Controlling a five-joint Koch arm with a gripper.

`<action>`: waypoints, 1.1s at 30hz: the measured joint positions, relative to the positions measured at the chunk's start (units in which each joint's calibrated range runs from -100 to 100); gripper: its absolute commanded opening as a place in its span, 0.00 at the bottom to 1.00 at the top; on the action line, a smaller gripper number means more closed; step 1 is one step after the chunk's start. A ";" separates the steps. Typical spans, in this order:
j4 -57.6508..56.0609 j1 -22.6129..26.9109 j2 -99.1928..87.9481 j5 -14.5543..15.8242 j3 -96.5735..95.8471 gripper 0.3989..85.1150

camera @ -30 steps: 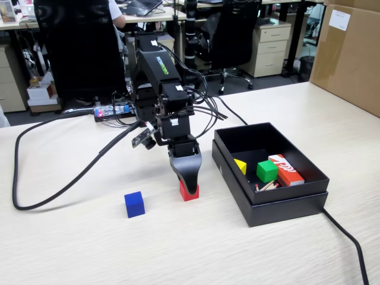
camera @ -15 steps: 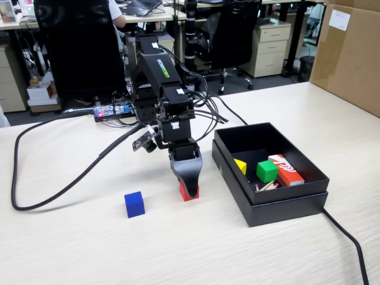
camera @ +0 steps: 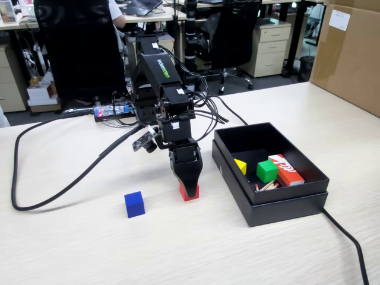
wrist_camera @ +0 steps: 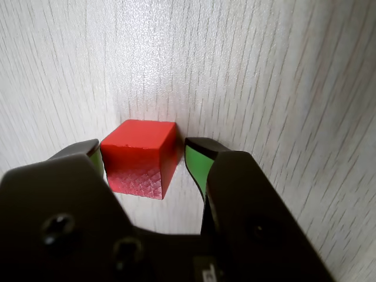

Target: Put the red cube on top of the blue cube

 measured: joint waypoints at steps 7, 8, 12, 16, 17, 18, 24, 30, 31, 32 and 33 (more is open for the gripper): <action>0.00 0.29 0.00 -0.20 0.00 0.11; 0.00 0.34 0.00 -0.24 0.00 0.06; 0.00 0.39 0.00 -0.34 0.00 0.01; 0.15 0.20 -0.13 -0.34 -0.91 0.01; 0.23 0.15 -0.39 -0.29 -1.19 0.01; 0.39 0.05 -1.04 -0.24 -1.46 0.01; 0.00 -0.54 -9.84 0.20 -5.48 0.01; -0.08 -1.42 -19.68 0.15 -5.75 0.01; 0.00 -1.71 -20.71 0.15 -5.66 0.01; -0.08 -2.25 -23.30 -0.05 -6.66 0.01; -0.08 -2.30 -23.30 -0.10 -6.66 0.01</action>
